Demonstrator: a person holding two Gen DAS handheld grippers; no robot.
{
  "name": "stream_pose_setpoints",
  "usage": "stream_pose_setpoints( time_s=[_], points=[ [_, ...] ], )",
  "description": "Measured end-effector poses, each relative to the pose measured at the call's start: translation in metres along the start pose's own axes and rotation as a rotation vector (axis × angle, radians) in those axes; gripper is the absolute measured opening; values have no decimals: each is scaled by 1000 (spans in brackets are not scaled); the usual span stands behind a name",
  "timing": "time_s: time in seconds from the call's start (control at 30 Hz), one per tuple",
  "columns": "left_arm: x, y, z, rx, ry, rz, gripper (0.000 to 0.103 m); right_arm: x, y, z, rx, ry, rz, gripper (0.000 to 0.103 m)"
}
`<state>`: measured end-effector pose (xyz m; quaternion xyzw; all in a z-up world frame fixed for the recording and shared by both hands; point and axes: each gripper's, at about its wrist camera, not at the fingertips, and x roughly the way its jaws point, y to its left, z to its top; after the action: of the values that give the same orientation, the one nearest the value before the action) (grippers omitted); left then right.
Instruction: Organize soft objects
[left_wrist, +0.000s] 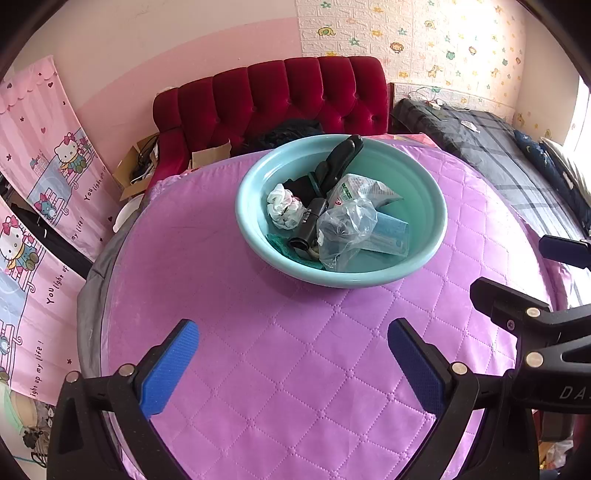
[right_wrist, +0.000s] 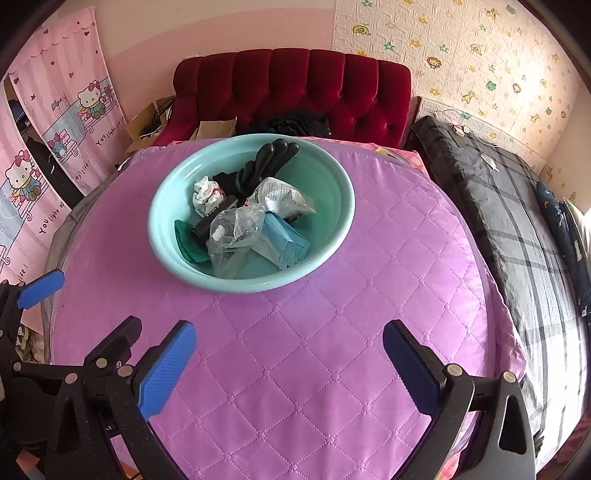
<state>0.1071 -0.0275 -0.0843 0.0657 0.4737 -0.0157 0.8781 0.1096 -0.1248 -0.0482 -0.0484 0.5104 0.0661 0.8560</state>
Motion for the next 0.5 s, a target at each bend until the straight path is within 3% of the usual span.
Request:
stream_pose_setpoints(
  time_s=[0.5],
  points=[
    [0, -2, 0, 4, 1, 1, 103, -2, 0, -1, -2, -4, -9, 103]
  ],
)
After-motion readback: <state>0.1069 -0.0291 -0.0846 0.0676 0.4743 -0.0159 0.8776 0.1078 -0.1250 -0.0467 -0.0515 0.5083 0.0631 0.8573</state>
